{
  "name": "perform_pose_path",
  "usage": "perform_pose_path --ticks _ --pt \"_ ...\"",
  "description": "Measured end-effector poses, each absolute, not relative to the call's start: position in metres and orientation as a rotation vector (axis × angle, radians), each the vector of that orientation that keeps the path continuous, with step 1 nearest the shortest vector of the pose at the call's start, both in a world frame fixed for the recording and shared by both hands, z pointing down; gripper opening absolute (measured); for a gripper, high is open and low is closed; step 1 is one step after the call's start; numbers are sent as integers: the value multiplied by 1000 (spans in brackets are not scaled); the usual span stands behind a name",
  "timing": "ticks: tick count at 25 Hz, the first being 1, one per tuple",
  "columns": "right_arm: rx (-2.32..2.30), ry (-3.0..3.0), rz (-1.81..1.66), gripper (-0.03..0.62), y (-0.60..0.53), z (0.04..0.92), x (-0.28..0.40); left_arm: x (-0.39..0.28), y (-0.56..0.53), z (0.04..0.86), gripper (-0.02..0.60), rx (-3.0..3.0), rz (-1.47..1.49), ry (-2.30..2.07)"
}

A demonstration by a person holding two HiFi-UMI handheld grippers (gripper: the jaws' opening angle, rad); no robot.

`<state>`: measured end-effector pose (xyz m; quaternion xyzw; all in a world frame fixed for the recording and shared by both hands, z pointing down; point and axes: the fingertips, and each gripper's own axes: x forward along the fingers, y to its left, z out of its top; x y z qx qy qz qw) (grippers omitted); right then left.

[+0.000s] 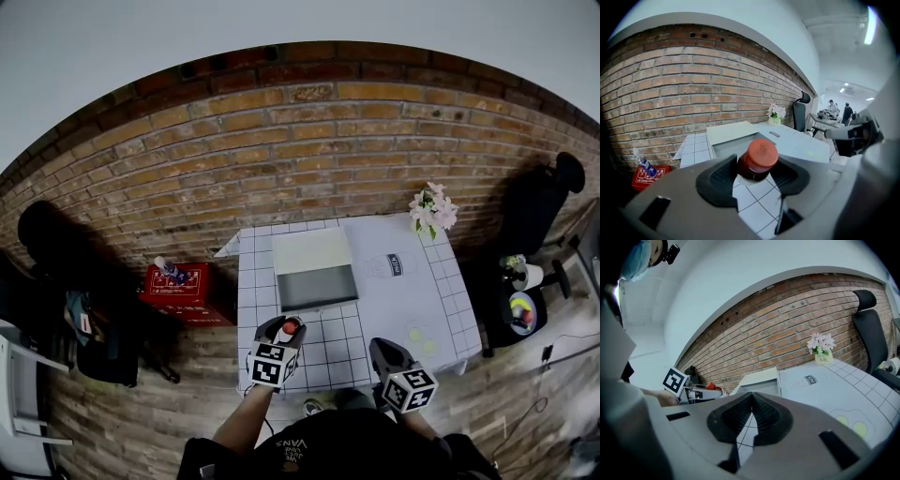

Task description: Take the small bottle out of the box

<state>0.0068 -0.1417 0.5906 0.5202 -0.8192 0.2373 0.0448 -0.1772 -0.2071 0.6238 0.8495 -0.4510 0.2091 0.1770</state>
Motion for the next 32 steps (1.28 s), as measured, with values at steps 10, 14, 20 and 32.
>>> perform_pose_path --ticks 10,14,20,32 --pt "1547 -2504 730 -2 -112 591 -15 -188 -155 610 220 2425 524 -1264" --pt "1501 -2525 722 -2 -108 591 -20 -191 -140 610 220 2409 516 -1286" --pt "1432 -2556 718 -2 -101 590 -13 -187 -123 608 219 2371 502 -1345" --pt "1251 -2624 678 -2 -75 584 37 -137 -77 597 219 2292 458 -1490"
